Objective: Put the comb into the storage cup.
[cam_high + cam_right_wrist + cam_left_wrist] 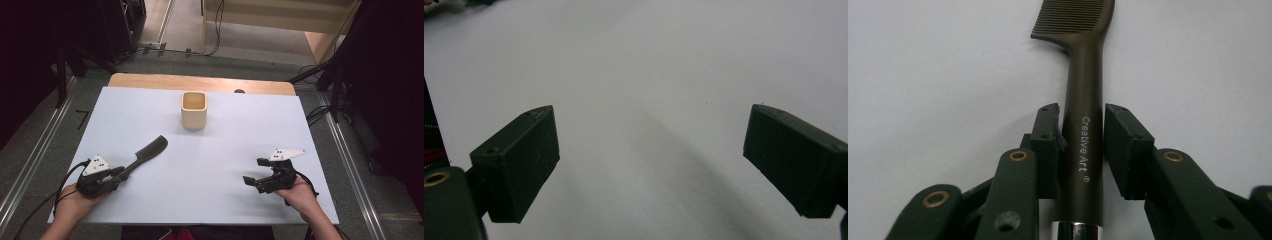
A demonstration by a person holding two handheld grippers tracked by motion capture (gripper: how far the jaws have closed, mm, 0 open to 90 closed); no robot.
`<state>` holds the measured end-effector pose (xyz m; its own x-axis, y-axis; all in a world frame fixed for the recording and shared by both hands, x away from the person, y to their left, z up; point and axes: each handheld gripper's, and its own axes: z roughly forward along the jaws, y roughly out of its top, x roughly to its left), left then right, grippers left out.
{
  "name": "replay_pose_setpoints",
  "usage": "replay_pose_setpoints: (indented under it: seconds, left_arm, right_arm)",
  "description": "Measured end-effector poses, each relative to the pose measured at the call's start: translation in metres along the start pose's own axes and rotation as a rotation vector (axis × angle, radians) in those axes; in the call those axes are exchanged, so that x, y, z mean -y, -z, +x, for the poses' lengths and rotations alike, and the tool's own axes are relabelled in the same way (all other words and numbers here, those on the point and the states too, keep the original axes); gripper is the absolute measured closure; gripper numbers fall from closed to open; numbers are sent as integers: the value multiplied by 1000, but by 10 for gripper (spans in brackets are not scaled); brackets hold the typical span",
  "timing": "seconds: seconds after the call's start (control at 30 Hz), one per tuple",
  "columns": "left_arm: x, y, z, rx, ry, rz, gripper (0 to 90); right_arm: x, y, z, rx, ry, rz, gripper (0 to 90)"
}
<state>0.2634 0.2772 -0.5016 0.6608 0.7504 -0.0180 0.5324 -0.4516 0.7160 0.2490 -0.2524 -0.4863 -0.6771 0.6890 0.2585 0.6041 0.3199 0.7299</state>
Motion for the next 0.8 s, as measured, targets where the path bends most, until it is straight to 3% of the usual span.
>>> replay_pose_setpoints:
  seconds: [0.4,0.57,0.6,0.8]
  left_arm:
    - [-2,0,-1,-2,3,14,729]
    - [-3,0,2,12,23,20,732]
    - [-4,0,3,20,47,25,733]
    - [-7,0,3,22,60,42,734]
  right_arm:
    - [0,-1,0,-3,6,0,61]
    - [0,-1,0,-3,5,-1,61]
    - [0,-1,0,-3,7,-1,61]
    - [0,0,0,-3,7,-3,62]
